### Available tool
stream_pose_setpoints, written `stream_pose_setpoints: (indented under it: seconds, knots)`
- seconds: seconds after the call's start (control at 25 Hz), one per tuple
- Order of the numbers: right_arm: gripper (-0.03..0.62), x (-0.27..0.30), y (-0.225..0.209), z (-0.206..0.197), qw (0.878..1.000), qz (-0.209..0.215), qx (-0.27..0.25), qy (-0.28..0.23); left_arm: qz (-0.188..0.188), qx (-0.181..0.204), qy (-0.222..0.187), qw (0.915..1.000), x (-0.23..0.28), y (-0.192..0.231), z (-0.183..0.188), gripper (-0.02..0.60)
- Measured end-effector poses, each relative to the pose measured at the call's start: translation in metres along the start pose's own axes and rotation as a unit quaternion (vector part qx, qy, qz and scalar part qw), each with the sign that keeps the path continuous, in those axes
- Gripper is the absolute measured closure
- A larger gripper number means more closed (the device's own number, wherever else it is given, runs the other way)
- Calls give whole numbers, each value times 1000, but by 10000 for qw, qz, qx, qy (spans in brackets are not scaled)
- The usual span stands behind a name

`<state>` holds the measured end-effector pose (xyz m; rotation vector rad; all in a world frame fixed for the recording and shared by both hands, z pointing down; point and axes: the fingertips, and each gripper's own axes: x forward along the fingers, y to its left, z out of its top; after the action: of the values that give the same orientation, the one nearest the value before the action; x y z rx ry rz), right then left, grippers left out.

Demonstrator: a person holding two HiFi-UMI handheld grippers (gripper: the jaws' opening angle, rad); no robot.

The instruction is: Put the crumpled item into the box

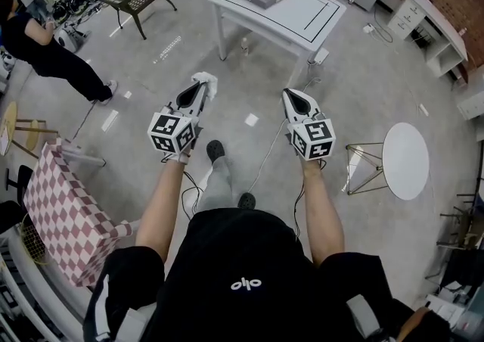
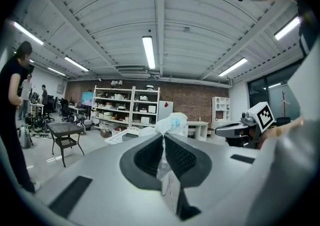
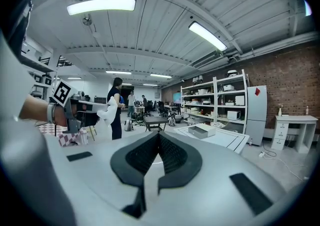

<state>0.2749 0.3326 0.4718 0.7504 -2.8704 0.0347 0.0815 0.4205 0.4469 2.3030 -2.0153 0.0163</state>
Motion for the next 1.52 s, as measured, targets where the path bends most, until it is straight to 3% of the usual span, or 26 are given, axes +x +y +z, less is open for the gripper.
stream_pose_setpoints:
  seconds: [0.32, 1.0, 1.52]
  knots:
    - [591, 84, -45, 6, 9999, -108, -20, 80, -128, -70, -23, 9999, 81, 63, 0, 569]
    - [591, 326, -128, 62, 9980, -601, 139, 134, -743, -86, 103, 9971, 275, 263, 36, 569]
    - [591, 385, -170, 72, 9933, -1125, 198, 193, -1331, -133, 74, 9910, 358, 307, 41, 569]
